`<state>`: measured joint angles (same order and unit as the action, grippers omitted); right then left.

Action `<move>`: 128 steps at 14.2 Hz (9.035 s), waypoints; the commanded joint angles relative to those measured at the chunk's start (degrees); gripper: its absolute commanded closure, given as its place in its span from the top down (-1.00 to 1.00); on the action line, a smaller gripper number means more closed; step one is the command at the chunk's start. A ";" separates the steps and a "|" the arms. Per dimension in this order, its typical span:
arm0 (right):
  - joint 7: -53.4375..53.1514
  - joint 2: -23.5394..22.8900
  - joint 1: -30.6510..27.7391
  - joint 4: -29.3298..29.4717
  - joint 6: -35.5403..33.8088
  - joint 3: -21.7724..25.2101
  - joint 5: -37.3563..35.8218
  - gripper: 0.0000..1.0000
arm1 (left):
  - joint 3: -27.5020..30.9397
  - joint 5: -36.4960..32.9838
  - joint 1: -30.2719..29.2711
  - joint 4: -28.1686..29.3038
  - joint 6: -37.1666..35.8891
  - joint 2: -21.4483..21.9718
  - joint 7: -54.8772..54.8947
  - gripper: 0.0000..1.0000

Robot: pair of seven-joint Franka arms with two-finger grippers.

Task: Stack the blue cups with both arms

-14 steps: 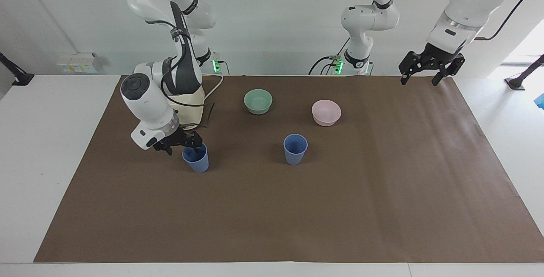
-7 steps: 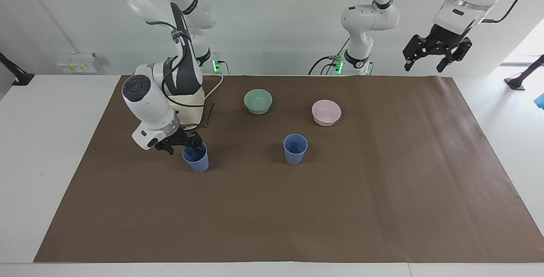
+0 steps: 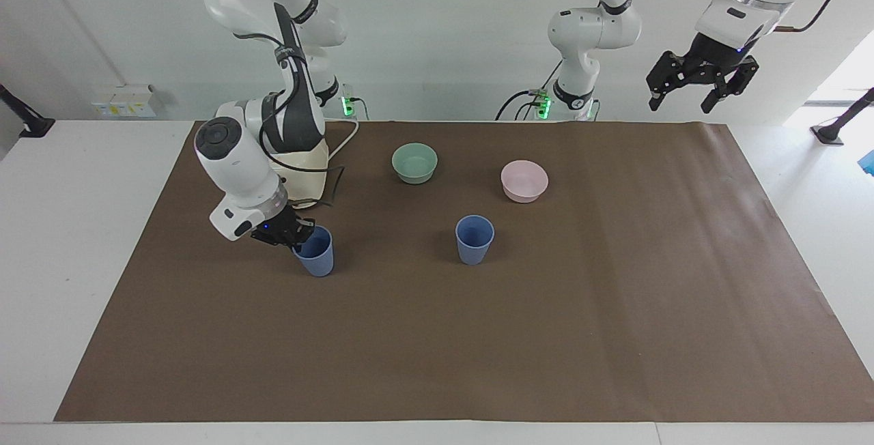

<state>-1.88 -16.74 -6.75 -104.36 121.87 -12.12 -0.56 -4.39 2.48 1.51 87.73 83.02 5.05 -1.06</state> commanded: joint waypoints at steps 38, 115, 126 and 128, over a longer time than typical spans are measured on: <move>-36.35 -9.72 26.26 27.64 -12.79 -3.35 2.23 -1.00 | -0.18 0.51 -0.89 -1.16 -1.90 -0.30 0.62 1.00; -0.67 13.22 -5.91 23.06 -36.70 -2.03 -3.31 1.00 | -0.18 0.51 -0.89 -1.24 -1.90 -0.30 0.62 1.00; -0.06 13.58 -5.91 22.97 -36.00 -1.50 -3.13 1.00 | -0.18 0.51 -0.89 -1.24 -1.90 -0.30 0.62 1.00; 2.14 13.58 -5.91 22.97 -36.00 -1.50 -3.13 1.00 | -0.18 0.51 -0.89 -1.24 -1.90 -0.30 0.62 1.00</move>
<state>-2.69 -4.17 -12.11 -80.57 85.41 -13.63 -4.18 -4.29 2.48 1.27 87.60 82.43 5.05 -1.01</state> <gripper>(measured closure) 0.000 0.000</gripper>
